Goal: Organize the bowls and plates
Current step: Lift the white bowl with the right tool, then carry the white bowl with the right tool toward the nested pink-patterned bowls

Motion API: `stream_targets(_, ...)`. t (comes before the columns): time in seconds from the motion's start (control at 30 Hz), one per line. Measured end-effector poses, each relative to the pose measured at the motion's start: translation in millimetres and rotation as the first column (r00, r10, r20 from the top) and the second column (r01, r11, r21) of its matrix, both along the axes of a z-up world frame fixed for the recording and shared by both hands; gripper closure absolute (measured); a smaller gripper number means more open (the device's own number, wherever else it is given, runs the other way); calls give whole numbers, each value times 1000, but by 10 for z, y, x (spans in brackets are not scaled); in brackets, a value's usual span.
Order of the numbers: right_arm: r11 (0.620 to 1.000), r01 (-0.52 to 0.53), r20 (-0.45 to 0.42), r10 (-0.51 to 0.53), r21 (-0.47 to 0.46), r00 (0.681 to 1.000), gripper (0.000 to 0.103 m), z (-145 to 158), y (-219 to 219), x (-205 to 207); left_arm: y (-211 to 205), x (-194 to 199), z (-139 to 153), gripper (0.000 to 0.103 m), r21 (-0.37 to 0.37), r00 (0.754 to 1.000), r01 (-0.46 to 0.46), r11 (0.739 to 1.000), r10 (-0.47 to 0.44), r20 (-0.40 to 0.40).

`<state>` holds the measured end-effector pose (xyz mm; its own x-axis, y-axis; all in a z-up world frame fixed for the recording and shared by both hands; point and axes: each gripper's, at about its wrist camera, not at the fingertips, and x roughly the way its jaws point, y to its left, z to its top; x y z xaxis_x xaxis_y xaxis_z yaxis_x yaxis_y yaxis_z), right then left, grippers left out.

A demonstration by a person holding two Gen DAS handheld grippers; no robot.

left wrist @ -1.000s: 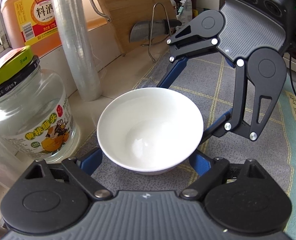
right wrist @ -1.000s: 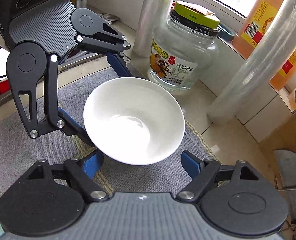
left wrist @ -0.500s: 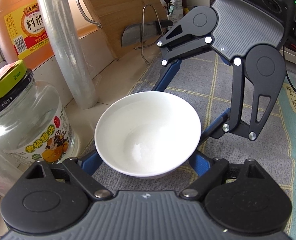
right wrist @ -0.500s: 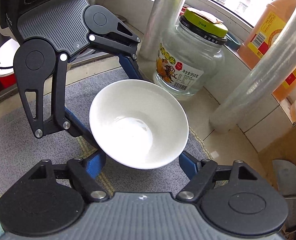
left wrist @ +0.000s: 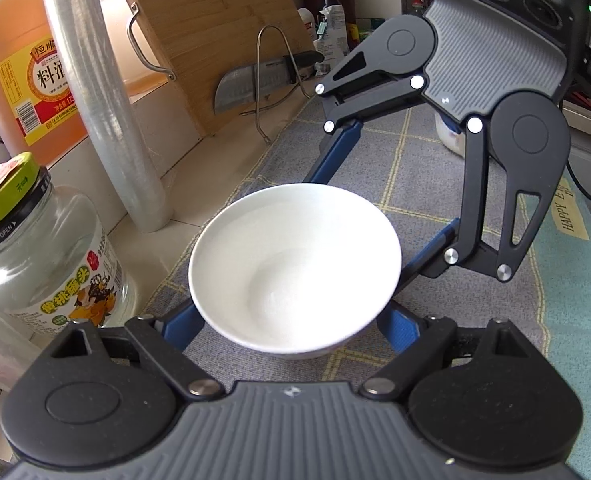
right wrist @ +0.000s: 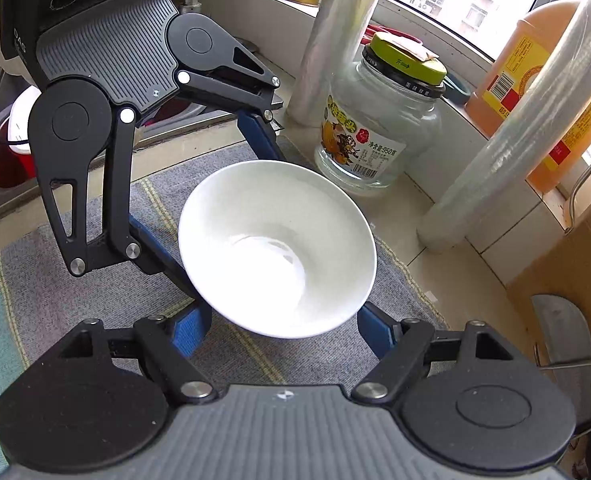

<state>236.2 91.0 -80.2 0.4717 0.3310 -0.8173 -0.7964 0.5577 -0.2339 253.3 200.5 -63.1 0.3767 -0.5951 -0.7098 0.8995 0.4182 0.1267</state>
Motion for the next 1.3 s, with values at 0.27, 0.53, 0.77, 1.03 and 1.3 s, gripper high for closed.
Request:
stream_targets(0.27,1000,2,21,-2,19,1000,19,170,-177,-337,-143,-248,181,11,-7,1000,14,1000,-14,7)
stream_targets(0.53,999,-3,46,1,51,999,19,276,-422,-644,-365,-572,358,11,13,999,13,1000,-14,41)
stream_targets(0.77,998,14,58,-17,55,998,19,337,-611,-825,-558,-750,441,11,21,998,27,999,-28,47)
stream_targets(1.03,998,46,70,-50,51,996,19,428,-898,-1042,-828,-891,517,11,20,997,62,998,-63,51)
stream_targets(1.3,994,94,83,-99,60,992,19,511,-1207,-1167,-1141,-961,607,11,28,991,109,994,-111,73)
